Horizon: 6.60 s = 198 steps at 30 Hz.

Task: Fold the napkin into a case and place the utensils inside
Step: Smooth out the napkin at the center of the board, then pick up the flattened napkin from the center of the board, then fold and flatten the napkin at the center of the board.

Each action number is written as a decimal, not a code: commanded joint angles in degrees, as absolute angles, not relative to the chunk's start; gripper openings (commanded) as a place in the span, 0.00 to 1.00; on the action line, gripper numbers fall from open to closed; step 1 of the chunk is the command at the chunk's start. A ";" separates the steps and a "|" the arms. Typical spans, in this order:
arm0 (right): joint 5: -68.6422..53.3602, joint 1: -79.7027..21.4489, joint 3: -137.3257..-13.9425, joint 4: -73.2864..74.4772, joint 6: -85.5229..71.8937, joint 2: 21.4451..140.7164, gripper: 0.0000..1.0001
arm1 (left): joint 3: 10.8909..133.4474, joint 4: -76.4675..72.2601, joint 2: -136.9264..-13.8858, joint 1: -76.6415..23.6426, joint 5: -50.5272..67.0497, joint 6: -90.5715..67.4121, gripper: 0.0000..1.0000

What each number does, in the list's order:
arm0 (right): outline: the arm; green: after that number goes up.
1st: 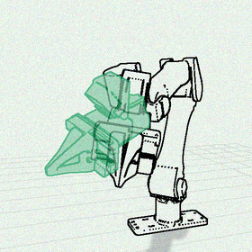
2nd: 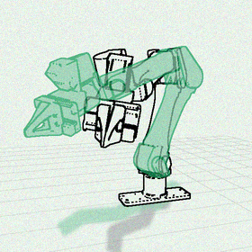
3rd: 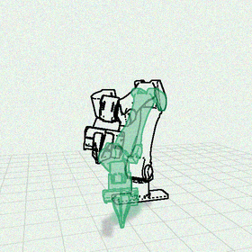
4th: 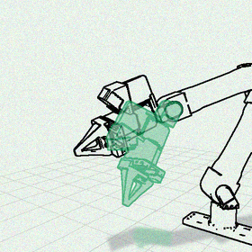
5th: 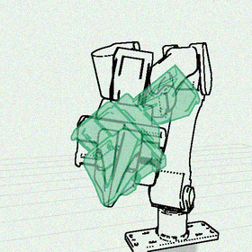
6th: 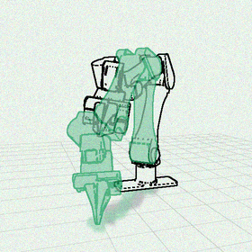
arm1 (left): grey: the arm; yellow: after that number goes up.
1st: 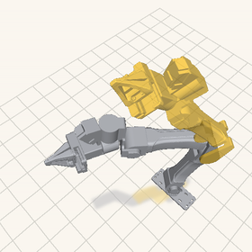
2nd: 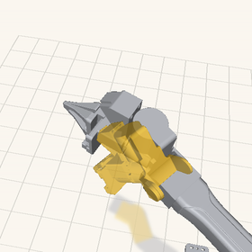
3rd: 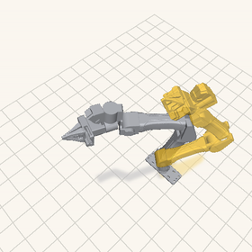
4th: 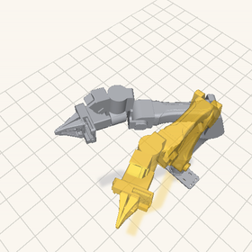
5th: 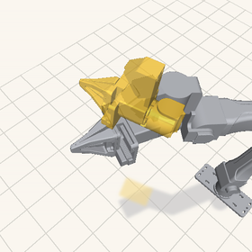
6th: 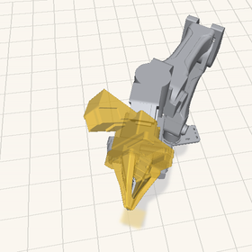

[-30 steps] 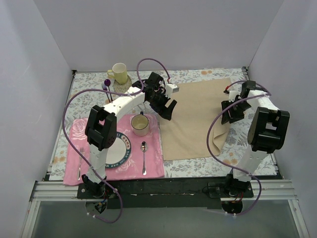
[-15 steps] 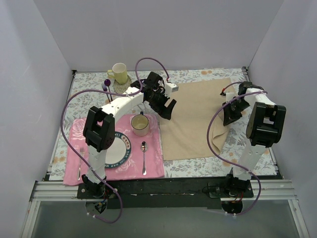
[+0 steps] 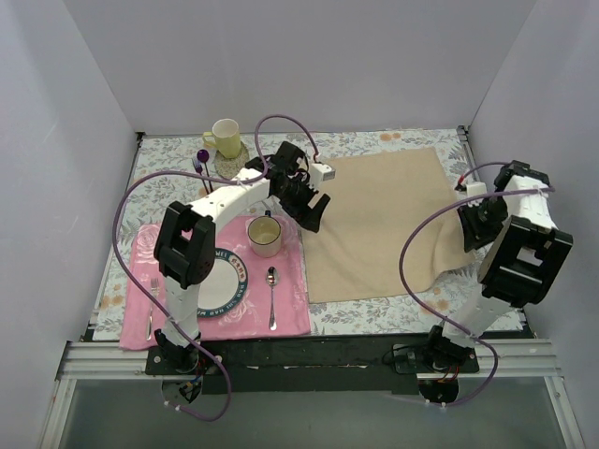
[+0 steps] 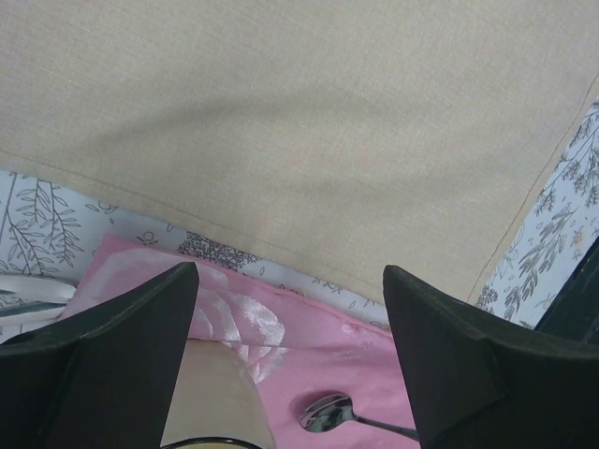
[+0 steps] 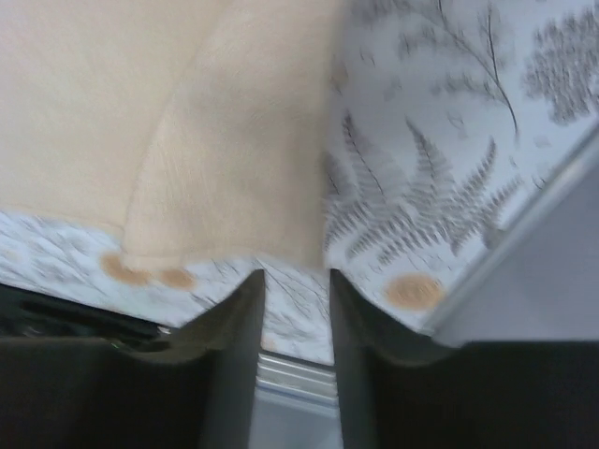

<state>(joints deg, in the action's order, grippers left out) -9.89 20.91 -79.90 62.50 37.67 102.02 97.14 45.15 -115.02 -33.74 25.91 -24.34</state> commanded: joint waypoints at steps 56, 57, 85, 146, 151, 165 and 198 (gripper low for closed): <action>-24.45 15.64 -107.84 24.80 8.71 113.98 0.98 | 107.51 18.74 -118.21 -28.13 15.94 -43.58 0.85; -24.61 15.56 -108.54 23.31 8.18 117.04 0.99 | 107.06 16.37 -118.47 -27.78 15.30 -43.68 0.86; -11.25 13.45 -127.09 21.53 12.48 145.63 0.54 | 119.18 17.75 -138.96 -24.08 7.47 -41.48 0.68; -11.68 14.59 -122.88 10.81 11.95 133.96 0.01 | 128.07 9.67 -139.77 -24.87 15.28 -34.63 0.00; -18.00 15.56 -112.62 17.39 15.02 124.22 0.01 | 110.80 11.07 -127.64 -24.87 28.62 -32.44 0.00; -22.68 19.07 -75.62 44.12 35.50 97.92 0.01 | 83.16 24.96 -108.02 -31.90 40.79 -33.84 0.00; -22.43 20.21 -71.47 50.36 42.53 93.71 0.01 | 88.52 33.84 -110.58 -39.37 33.31 -28.21 0.00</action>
<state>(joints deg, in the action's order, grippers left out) -21.93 19.86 -74.91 43.24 35.77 102.02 92.47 30.98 -120.88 -36.38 29.19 -31.22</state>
